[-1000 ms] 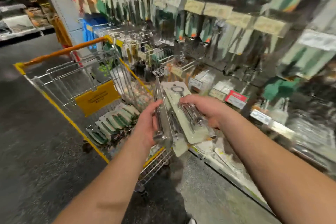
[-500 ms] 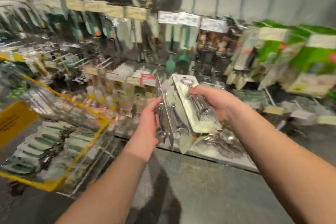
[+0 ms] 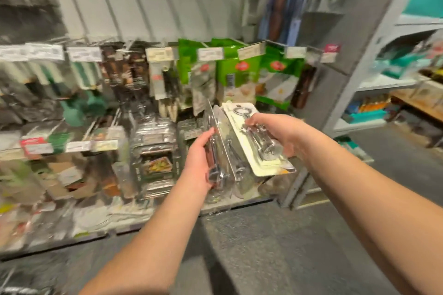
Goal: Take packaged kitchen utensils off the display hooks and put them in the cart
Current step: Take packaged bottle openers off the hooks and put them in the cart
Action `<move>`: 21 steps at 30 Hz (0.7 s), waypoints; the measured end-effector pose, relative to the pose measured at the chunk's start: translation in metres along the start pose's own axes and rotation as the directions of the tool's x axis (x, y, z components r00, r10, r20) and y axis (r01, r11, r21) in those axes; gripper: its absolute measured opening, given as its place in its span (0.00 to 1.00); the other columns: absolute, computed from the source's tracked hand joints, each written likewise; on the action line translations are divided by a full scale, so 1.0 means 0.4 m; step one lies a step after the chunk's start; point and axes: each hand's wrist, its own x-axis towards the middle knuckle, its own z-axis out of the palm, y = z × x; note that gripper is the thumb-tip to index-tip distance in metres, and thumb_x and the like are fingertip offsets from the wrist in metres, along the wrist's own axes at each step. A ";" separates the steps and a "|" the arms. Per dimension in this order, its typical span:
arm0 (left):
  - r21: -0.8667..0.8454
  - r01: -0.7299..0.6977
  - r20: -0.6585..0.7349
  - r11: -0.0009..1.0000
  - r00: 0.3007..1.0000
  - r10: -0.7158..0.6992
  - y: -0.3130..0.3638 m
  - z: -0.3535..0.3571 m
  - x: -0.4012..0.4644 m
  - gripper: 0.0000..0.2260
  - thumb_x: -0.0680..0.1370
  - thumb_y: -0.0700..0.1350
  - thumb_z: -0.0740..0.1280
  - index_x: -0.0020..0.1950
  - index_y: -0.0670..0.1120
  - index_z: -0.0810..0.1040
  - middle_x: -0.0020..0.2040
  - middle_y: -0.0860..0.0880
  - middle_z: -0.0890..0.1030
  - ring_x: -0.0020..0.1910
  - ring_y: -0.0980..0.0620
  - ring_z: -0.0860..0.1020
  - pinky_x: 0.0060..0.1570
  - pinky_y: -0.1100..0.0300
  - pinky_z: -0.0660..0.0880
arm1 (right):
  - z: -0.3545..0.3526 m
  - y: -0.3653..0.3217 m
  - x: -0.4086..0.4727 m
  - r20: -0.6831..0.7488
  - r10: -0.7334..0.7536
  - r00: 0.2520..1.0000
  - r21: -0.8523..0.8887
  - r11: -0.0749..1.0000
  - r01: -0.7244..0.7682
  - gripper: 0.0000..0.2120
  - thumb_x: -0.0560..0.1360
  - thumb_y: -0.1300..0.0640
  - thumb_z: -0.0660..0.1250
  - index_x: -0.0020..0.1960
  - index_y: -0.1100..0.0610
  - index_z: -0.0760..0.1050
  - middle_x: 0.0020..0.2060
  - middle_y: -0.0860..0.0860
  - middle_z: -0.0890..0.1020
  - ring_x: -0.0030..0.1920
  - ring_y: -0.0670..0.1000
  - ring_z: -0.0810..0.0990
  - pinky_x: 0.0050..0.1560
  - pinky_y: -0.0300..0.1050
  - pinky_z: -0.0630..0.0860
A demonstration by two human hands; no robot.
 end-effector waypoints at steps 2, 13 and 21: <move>0.025 0.009 0.051 1.000 0.999 -0.010 -0.010 0.072 0.029 0.24 0.71 0.57 0.73 0.63 0.45 0.82 0.59 0.42 0.84 0.55 0.39 0.83 0.62 0.36 0.75 | -0.086 0.006 0.015 -0.060 0.007 0.998 0.062 0.998 -0.004 0.14 0.63 0.46 0.75 0.40 0.55 0.82 0.45 0.54 0.79 0.45 0.54 0.75 0.46 0.47 0.69; 0.006 -0.064 0.169 0.998 0.984 0.062 0.067 0.320 0.237 0.17 0.78 0.53 0.68 0.60 0.44 0.81 0.47 0.44 0.84 0.42 0.43 0.84 0.53 0.43 0.79 | -0.339 -0.075 0.139 -0.158 -0.173 0.972 0.063 0.981 0.185 0.08 0.79 0.51 0.70 0.44 0.53 0.74 0.27 0.44 0.78 0.18 0.37 0.75 0.17 0.30 0.69; 0.029 -0.174 0.138 0.984 0.976 0.168 0.216 0.402 0.363 0.11 0.81 0.52 0.66 0.54 0.46 0.80 0.36 0.48 0.85 0.32 0.48 0.84 0.31 0.56 0.80 | -0.415 -0.211 0.333 -0.259 -0.353 0.899 -0.110 0.936 0.336 0.11 0.75 0.47 0.70 0.56 0.48 0.78 0.46 0.53 0.86 0.46 0.54 0.86 0.43 0.44 0.80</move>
